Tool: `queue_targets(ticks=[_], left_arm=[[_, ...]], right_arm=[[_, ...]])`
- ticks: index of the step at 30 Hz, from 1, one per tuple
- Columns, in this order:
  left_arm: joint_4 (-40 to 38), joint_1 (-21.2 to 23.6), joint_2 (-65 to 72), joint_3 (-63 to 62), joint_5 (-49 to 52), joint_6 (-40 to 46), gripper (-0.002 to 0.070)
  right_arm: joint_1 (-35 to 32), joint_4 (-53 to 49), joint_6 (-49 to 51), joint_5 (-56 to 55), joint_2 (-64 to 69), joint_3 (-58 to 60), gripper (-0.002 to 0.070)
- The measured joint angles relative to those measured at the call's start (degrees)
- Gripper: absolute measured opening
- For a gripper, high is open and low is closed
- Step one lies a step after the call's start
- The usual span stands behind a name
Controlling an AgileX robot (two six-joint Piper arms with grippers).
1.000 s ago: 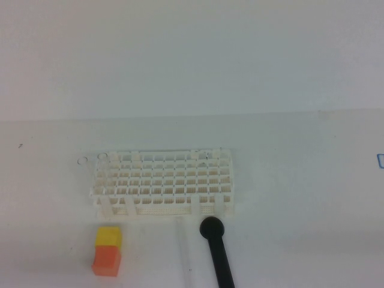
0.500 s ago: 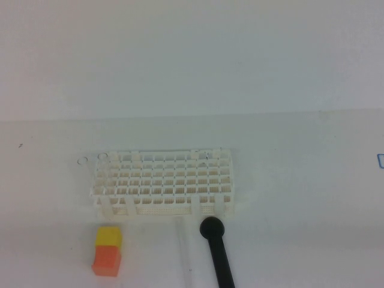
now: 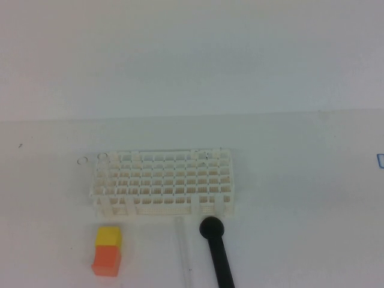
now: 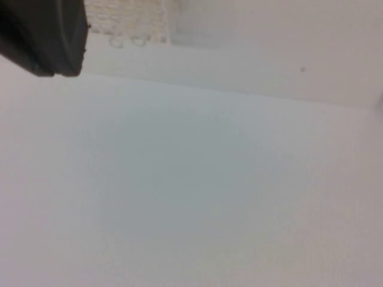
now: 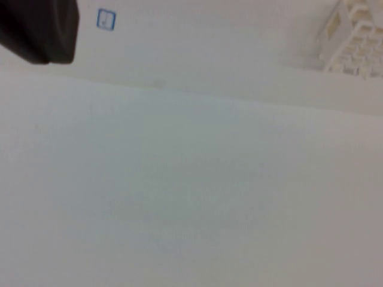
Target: Place the test tubes
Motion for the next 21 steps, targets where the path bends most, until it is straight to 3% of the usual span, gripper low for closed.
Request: queue_targets(ticks=[2, 5, 9, 14, 21], left_arm=[[2.7, 0.0, 0.2, -0.5, -0.4, 1.5, -0.0001], [4.6, 0.0, 0.3, 0.6, -0.7, -3.0, -0.0001], [0.0, 0.0, 1.8, 1.4, 0.9, -4.1, -0.0001], [-15.3, 0.0, 5.8, 1.4, 5.8, 1.4, -0.0001], [-41.5, -0.1, 19.7, 1.5, 13.5, 29.8, -0.0001]], right_arm=[[0.0, 0.1, -0.4, 5.1, 2.8, -3.5, -0.0001], [0.0, 0.5, -1.8, 13.7, 7.0, -8.4, -0.0001], [0.0, 2.4, -2.7, 20.1, 10.5, -10.7, -0.0001], [0.0, 3.1, -3.4, 21.6, 11.1, -10.8, -0.0001], [0.0, 2.4, -3.6, 26.2, 11.2, -10.8, -0.0001]])
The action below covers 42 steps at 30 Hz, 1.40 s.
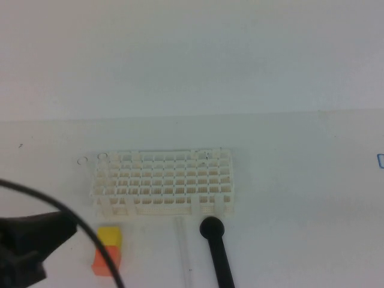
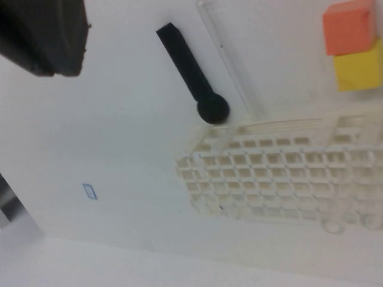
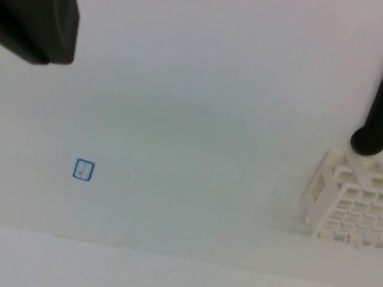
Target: Place the test tubes
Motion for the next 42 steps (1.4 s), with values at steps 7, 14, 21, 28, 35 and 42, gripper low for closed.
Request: queue_targets(ticks=[7, 14, 21, 28, 35, 42], left_arm=[[-6.6, -0.7, 17.9, 0.1, 2.0, 10.1, -0.0001], [-4.4, -17.1, 26.9, 0.1, -9.2, 8.4, -0.0001], [17.6, -36.7, 36.0, -0.6, -24.7, -18.9, 0.0003], [38.3, -39.5, 47.1, -8.7, -18.7, -43.0, 0.0240], [38.7, -40.0, 56.4, -14.0, -15.0, -49.2, 0.0400], [38.4, -40.0, 62.7, -16.2, -14.2, -49.4, 0.0412]], right_arm=[[0.0, -2.9, -0.1, 3.3, 0.0, 0.0, -0.0001], [0.0, -4.3, -0.1, 4.6, 0.0, 0.0, -0.0001], [0.0, -4.3, -0.1, 5.6, 0.0, 0.0, -0.0001], [0.0, -5.0, -0.1, 8.7, 0.0, 0.0, -0.0001], [0.0, -5.4, -0.1, 8.9, 0.0, 0.0, 0.0032], [0.0, -5.6, -0.1, 9.1, 0.0, 0.0, 0.0048]])
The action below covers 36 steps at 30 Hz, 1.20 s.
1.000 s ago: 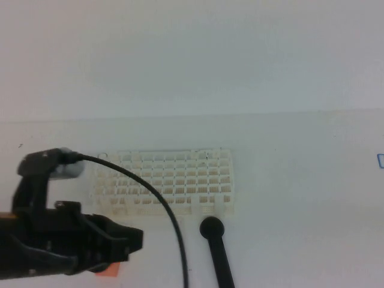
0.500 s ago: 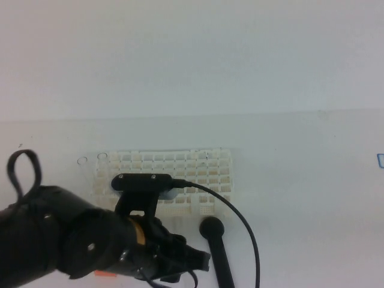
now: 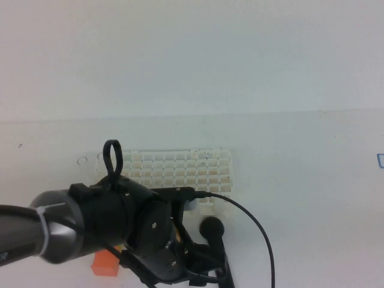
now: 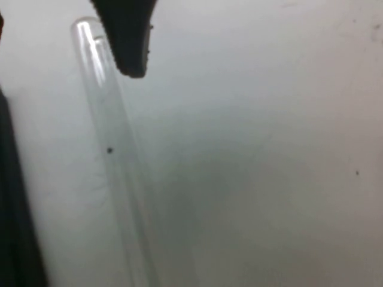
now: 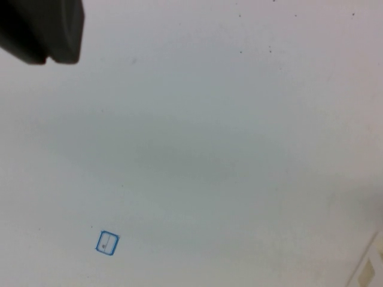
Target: Place the test tubes
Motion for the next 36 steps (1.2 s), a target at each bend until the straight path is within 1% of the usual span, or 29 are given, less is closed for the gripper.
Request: queue_targets(ticks=[11, 21, 26, 29, 36], left_arm=[[0.1, 0.0, 4.6, -0.5, 0.0, 0.0, 0.0413], [4.2, 0.0, 5.4, -0.5, 3.3, -0.4, 0.0413], [4.4, 0.0, 5.4, -0.5, 4.0, -0.5, 0.0409], [4.5, 0.0, 5.4, -0.5, 4.0, -0.5, 0.0379], [4.5, 0.0, 5.4, -0.5, 4.0, -0.5, 0.0248]], right_arm=[[0.0, -0.4, 0.0, 0.4, 0.0, 0.0, 0.0050], [0.0, -1.6, 0.0, 0.4, 0.0, 0.0, 0.0050], [0.0, -1.6, 0.0, 0.3, 0.0, 0.0, 0.0050], [0.0, -1.6, 0.0, 0.2, 0.0, 0.0, 0.0050], [0.0, -1.7, 0.0, -0.4, 0.0, 0.0, 0.0050]])
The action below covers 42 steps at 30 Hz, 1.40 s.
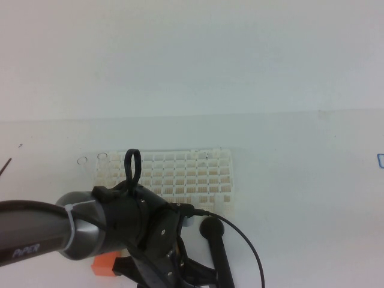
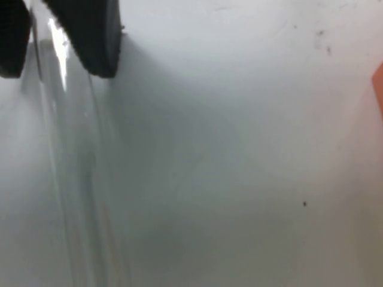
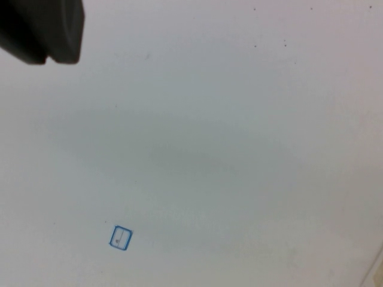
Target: Place the test tubes
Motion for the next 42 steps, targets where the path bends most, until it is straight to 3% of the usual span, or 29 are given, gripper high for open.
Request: queue_targets(ticks=[8, 18, 22, 28, 33, 42], left_arm=[[0.5, 0.0, 0.0, 0.0, 1.3, 0.0, 0.0155], [1.2, 0.0, 0.0, 0.0, 1.5, -1.0, 0.0132], [1.3, 0.0, 0.5, -0.2, 1.8, -1.1, 0.0153], [1.3, 0.0, 1.2, -0.5, 1.9, -1.1, 0.0246], [1.3, 0.0, 1.2, -0.5, 1.8, -1.9, 0.0257], [6.5, 0.0, 1.2, -0.5, 2.3, -7.8, 0.0120]], right_arm=[[0.0, 0.0, 0.0, -1.3, 0.0, 0.0, 0.0050], [0.0, 0.0, 0.0, -1.9, 0.0, 0.0, 0.0050], [0.0, 0.0, 0.0, -1.9, 0.0, 0.0, 0.0050], [0.0, 0.0, 0.0, -1.9, 0.0, 0.0, 0.0050], [0.0, 0.0, 0.0, -1.9, 0.0, 0.0, 0.0050], [0.0, 0.0, 0.0, -2.5, 0.0, 0.0, 0.0050]])
